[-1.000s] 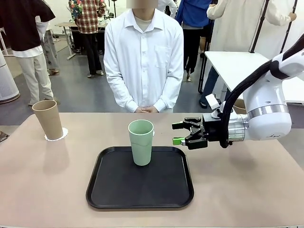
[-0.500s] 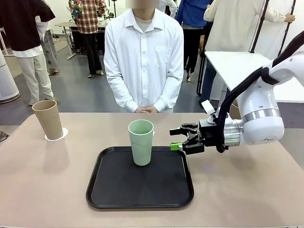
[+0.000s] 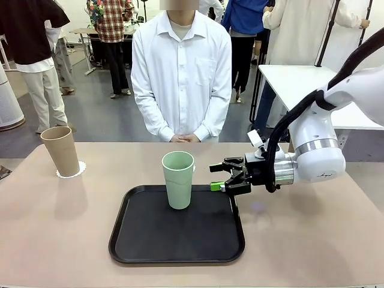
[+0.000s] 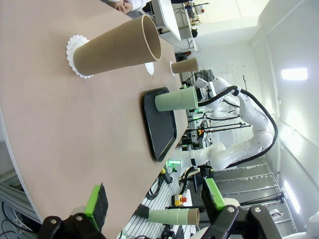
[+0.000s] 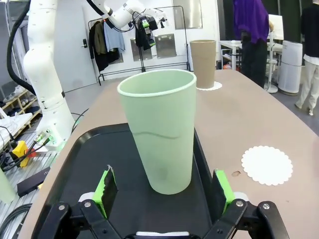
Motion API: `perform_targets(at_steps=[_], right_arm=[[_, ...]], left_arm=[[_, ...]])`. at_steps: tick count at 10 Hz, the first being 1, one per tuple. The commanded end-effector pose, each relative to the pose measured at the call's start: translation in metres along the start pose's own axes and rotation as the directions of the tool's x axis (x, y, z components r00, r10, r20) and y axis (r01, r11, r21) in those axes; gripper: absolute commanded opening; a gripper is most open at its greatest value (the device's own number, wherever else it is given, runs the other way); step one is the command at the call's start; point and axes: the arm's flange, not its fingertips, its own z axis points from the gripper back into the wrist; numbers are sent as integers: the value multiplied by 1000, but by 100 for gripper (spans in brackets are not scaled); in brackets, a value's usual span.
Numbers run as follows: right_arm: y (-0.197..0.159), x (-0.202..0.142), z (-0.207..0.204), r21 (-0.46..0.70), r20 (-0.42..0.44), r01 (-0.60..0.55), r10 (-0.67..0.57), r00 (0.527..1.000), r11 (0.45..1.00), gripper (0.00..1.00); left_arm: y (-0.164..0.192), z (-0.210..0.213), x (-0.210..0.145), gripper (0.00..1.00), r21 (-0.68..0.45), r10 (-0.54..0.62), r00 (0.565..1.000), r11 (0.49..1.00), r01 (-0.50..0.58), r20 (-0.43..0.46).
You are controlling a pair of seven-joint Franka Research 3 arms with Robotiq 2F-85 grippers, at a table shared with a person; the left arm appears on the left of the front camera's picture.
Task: Place coasters on the table and set cups on them.
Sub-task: Take one Reusable plastic cup from the Flat Tray and place it on a coaster set by the human.
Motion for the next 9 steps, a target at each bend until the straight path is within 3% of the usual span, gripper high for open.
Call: perform_targets(at_steps=[1,9], right_arm=[[-12,-10,-20,-27,-8,-20,20,1000,999,100],[-18,-16,-58,28,-47,-4,6,999,1000,100]], left_arm=[[-3,1,-2,100,-6,-5,1000,1000,5,2],[-3,1,-2,100,-6,-5,1000,1000,5,2]])
